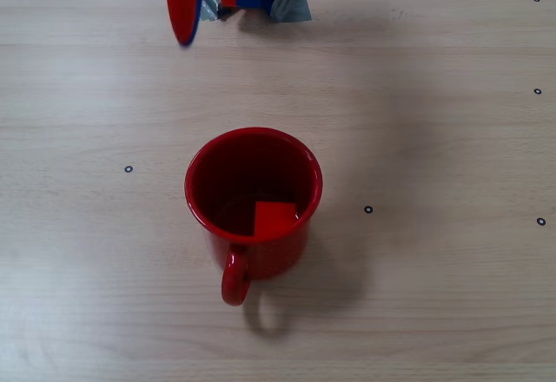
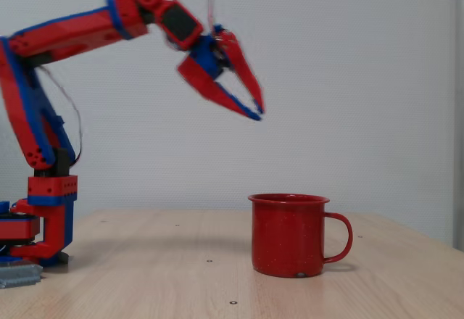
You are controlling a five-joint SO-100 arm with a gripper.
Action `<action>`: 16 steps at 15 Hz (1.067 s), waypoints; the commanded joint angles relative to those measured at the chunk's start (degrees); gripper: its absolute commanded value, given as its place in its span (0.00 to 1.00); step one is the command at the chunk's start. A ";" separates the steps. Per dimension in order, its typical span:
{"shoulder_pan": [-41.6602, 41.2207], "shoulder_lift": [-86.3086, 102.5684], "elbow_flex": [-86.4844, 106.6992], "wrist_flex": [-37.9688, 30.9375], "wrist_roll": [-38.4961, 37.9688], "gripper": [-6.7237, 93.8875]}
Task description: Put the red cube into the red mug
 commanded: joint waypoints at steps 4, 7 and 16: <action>0.79 31.29 21.71 -3.16 0.53 0.07; -0.88 50.80 40.17 -3.43 -1.76 0.07; -8.53 75.76 79.54 -7.03 -5.71 0.07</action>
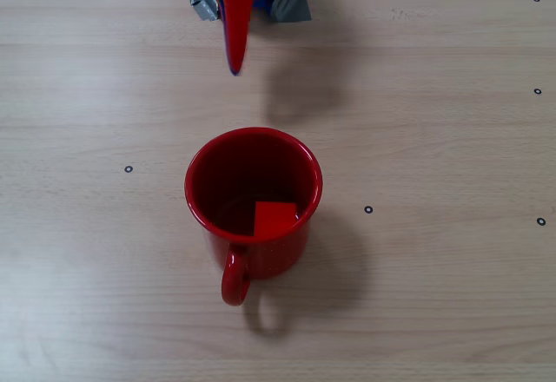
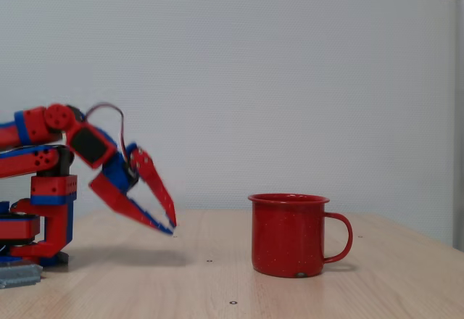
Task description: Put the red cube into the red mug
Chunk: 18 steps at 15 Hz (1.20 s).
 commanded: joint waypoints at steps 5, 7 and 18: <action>-1.58 3.25 5.98 -6.59 -0.44 0.07; -1.58 3.25 5.98 -6.59 0.09 0.07; -1.41 3.25 5.98 -6.77 0.18 0.07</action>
